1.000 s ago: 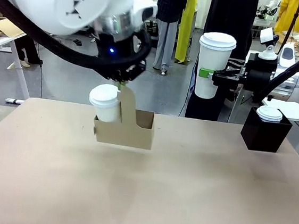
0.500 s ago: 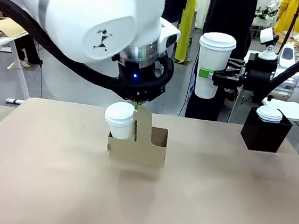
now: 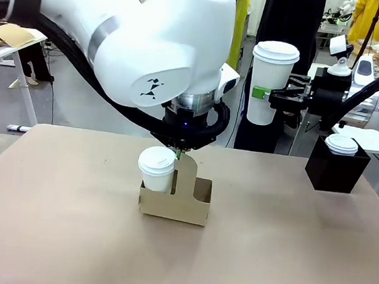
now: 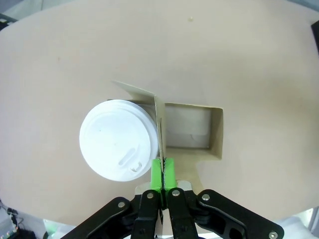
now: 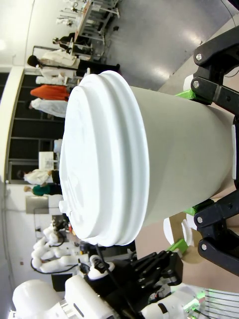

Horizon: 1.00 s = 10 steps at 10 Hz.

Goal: Pour a drink into a cup and package it in a carrier.
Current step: Position the Cup Carrier in the center of the table, then insert the held 600 ml Paper Cup into the Cup Carrier.

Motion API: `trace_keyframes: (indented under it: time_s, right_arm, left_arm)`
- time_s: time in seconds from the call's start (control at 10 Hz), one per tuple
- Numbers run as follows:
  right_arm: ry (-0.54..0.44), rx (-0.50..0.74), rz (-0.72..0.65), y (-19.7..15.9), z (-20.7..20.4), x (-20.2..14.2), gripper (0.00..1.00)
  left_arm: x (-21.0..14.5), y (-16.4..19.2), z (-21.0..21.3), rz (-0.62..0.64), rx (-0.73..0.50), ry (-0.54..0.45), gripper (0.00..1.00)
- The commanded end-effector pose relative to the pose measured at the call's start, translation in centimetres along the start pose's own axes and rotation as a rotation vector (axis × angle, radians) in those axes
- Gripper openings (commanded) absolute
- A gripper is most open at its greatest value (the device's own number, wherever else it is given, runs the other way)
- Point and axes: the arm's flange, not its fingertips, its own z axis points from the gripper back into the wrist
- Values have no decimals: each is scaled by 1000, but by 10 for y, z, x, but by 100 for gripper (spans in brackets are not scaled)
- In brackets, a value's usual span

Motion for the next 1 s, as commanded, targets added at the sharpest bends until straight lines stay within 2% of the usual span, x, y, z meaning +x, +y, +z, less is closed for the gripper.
trace_keyframes:
  time_s: [0.0, 0.1, 0.7, 0.8, 0.9]
  right_arm:
    - [5, -10, 7, 2, -2, 4, 81]
    - [5, -10, 7, 2, -2, 4, 81]
    - [5, -10, 7, 2, -2, 4, 81]
    - [5, -10, 7, 2, -2, 4, 81]
    - [5, -10, 7, 2, -2, 4, 81]
  left_arm:
    - [1, -15, 1, 8, 10, -12, 2]
    - [0, 0, 0, 0, 0, 0, 2]
    - [0, 0, 0, 0, 0, 0, 2]
    - [1, -3, -2, 0, -9, 13, 60]
    - [6, 6, 1, -6, -15, 16, 62]
